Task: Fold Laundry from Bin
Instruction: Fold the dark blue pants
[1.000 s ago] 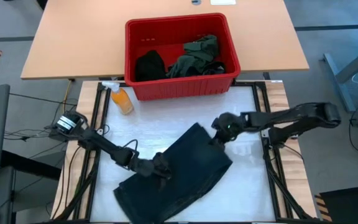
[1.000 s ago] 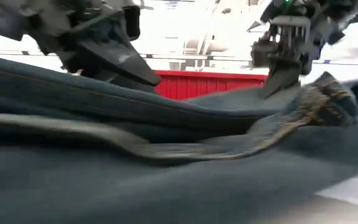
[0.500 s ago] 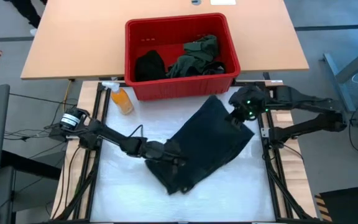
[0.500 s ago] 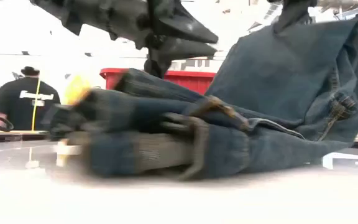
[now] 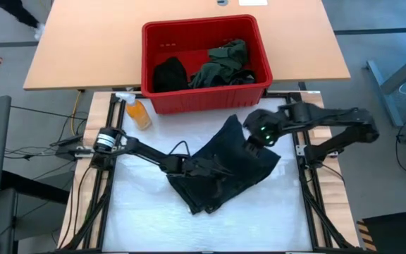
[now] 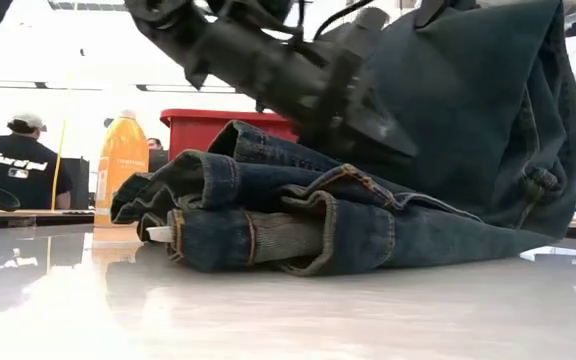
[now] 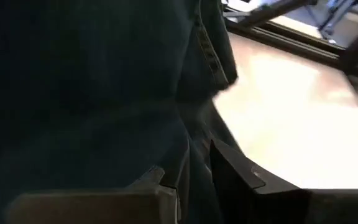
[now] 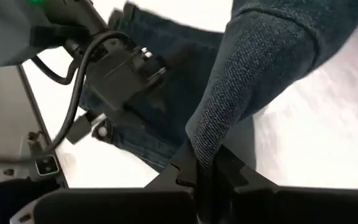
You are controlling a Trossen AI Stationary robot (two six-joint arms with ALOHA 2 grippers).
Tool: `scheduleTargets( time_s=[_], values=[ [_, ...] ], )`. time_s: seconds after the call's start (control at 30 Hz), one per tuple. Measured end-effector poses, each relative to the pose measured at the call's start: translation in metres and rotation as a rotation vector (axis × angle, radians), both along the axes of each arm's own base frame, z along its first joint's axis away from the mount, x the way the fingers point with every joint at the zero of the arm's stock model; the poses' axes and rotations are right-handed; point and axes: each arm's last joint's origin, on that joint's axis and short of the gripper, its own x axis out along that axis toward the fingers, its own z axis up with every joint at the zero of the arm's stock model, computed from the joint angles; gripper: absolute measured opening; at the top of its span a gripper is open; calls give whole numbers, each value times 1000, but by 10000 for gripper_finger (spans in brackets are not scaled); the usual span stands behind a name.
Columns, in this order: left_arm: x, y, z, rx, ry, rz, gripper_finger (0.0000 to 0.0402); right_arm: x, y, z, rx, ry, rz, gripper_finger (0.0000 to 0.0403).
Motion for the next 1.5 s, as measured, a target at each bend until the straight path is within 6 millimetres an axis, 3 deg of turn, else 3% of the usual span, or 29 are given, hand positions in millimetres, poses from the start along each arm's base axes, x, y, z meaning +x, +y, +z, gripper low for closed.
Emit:
scheduleTargets(
  time_s=[0.2, 0.33, 0.5, 0.6, 0.73, 0.8, 1.0, 1.1, 1.27, 1.37, 1.5],
  values=[
    [31, 9, -16, 66, 48, 16, 33, 18, 5, -9, 31, 48, -33, 34],
    [45, 13, -44, 44, 179, 86, 16, 20, 1, 0, 56, 20, -96, 34],
    [51, 17, -46, -6, 201, 72, 2, 18, -4, 12, 45, -14, -114, 34],
    [46, 8, -18, 104, 169, 21, 0, 16, -6, 14, 28, -16, -122, 35],
    [28, -12, 57, 247, 50, -40, 0, 11, -7, 16, -14, -13, -129, 35],
    [13, -20, 84, 299, 61, -55, 0, 11, -7, 16, -19, -15, -131, 35],
    [-46, -47, 115, 434, 228, -22, 0, 10, -8, 16, -35, -14, -136, 35],
    [-89, -61, 100, 382, 209, -4, 0, 11, -8, 16, -37, -10, -138, 35],
    [-151, -78, 40, 110, 76, -40, 0, 13, -7, 15, -32, -13, -145, 35],
    [-168, -86, 10, -42, 19, -62, 0, 15, -7, 16, -12, -37, -172, 35],
    [-168, -91, -13, -91, 45, -38, 0, 23, 0, 17, 13, -92, -185, 35]
  ],
)
